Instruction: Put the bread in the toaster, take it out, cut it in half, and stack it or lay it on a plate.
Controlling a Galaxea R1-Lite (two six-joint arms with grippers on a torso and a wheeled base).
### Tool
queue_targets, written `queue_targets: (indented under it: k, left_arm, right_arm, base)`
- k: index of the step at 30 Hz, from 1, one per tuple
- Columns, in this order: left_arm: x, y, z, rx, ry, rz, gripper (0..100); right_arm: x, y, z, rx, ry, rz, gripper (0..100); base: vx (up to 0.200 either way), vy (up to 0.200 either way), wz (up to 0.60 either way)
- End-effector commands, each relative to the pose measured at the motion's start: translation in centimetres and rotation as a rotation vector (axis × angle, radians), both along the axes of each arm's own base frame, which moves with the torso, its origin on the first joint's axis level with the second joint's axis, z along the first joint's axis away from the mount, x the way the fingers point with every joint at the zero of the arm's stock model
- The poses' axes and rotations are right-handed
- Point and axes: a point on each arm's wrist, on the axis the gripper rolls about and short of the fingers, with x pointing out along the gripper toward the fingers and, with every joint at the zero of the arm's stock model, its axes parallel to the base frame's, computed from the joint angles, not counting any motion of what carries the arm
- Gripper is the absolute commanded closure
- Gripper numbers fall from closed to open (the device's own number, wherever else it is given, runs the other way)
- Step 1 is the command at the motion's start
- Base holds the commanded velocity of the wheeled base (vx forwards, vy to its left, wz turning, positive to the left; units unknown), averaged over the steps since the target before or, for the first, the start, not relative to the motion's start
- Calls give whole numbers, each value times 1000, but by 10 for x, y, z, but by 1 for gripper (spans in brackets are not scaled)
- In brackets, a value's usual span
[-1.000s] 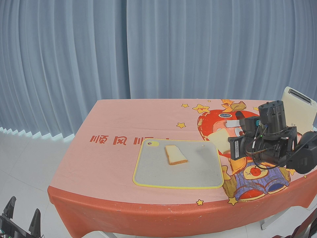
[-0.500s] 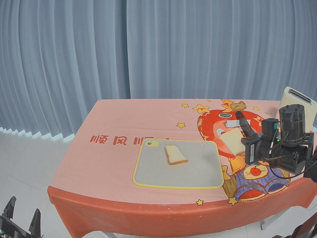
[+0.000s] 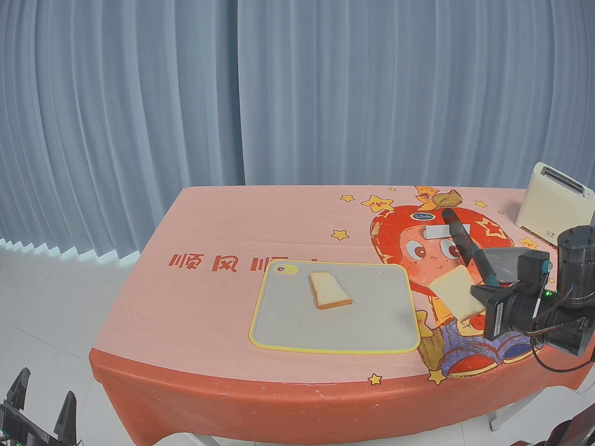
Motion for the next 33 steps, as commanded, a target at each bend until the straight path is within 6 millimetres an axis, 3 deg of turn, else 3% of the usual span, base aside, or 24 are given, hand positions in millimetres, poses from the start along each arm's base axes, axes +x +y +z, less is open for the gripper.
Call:
queue_targets:
  k: [1, 33]
  left_arm:
    - [1, 0, -5, 0, 19, 0, 0]
    - [1, 0, -5, 0, 19, -3, 0]
  right_arm:
    - [-8, -4, 7, 23, -33, 9, 100]
    - [-24, -13, 24, 54, -121, 16, 100]
  base:
    - [0, 0, 0]
    - [0, 0, 0]
